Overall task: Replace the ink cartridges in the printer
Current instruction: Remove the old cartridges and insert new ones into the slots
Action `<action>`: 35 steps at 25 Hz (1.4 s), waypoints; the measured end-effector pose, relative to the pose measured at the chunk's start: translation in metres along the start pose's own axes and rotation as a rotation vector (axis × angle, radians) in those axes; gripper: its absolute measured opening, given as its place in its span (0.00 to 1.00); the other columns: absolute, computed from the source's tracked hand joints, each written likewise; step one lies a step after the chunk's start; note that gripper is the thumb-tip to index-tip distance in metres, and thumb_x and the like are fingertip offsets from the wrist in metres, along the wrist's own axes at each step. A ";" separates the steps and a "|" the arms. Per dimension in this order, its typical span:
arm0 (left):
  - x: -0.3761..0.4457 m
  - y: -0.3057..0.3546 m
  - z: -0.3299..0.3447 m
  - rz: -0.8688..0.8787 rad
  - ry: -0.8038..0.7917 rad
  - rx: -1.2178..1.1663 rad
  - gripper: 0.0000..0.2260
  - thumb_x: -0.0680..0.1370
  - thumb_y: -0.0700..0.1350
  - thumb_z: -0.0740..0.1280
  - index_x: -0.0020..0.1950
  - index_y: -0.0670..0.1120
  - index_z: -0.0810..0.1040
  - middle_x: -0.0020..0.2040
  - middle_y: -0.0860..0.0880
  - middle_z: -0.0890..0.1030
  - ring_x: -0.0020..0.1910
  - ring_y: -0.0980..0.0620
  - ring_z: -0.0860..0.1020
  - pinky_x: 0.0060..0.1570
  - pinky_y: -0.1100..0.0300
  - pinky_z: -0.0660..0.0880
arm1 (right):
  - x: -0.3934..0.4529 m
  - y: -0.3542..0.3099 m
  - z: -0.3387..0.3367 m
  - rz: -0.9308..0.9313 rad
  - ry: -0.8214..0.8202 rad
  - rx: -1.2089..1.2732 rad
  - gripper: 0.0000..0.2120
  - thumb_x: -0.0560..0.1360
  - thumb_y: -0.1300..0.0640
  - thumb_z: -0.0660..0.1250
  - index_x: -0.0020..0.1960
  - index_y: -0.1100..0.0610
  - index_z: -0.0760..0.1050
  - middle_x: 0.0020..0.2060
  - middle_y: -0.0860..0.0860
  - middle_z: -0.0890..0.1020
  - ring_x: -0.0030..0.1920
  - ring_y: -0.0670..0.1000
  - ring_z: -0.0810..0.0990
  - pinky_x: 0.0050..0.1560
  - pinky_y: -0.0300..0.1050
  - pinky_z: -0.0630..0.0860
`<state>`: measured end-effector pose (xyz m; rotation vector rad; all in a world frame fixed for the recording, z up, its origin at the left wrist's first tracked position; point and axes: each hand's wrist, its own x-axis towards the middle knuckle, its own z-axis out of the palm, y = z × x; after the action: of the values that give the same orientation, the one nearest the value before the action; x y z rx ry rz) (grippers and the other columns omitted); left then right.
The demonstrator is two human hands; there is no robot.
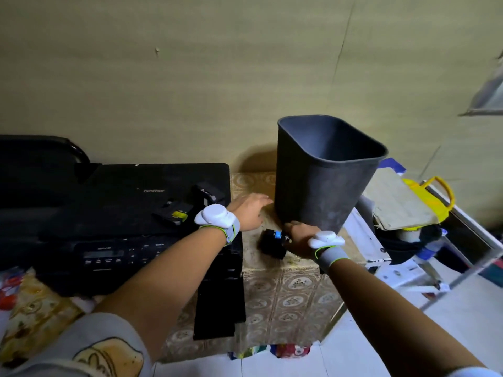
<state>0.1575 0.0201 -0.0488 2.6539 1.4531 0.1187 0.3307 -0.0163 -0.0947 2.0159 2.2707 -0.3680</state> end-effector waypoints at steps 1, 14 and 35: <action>0.003 0.002 0.006 -0.007 -0.051 0.015 0.25 0.78 0.42 0.62 0.75 0.51 0.64 0.77 0.52 0.62 0.75 0.51 0.62 0.73 0.56 0.62 | 0.001 0.007 0.005 0.031 -0.021 0.018 0.19 0.72 0.47 0.63 0.60 0.53 0.69 0.63 0.54 0.73 0.62 0.57 0.75 0.57 0.49 0.73; 0.042 0.005 0.073 -0.083 -0.365 0.065 0.28 0.76 0.45 0.66 0.75 0.45 0.61 0.73 0.44 0.65 0.70 0.45 0.70 0.64 0.52 0.71 | 0.040 0.027 0.061 0.208 -0.204 0.172 0.38 0.64 0.41 0.68 0.68 0.53 0.58 0.62 0.51 0.64 0.60 0.62 0.75 0.58 0.59 0.73; 0.052 -0.004 0.103 -0.075 -0.365 0.139 0.28 0.78 0.47 0.64 0.75 0.43 0.60 0.72 0.43 0.66 0.70 0.43 0.69 0.69 0.52 0.65 | 0.078 0.015 0.069 0.064 -0.209 0.209 0.33 0.71 0.52 0.69 0.70 0.61 0.59 0.68 0.60 0.63 0.64 0.63 0.70 0.61 0.55 0.72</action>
<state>0.1949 0.0593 -0.1502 2.5393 1.4768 -0.4645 0.3287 0.0448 -0.1805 2.0250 2.1139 -0.7995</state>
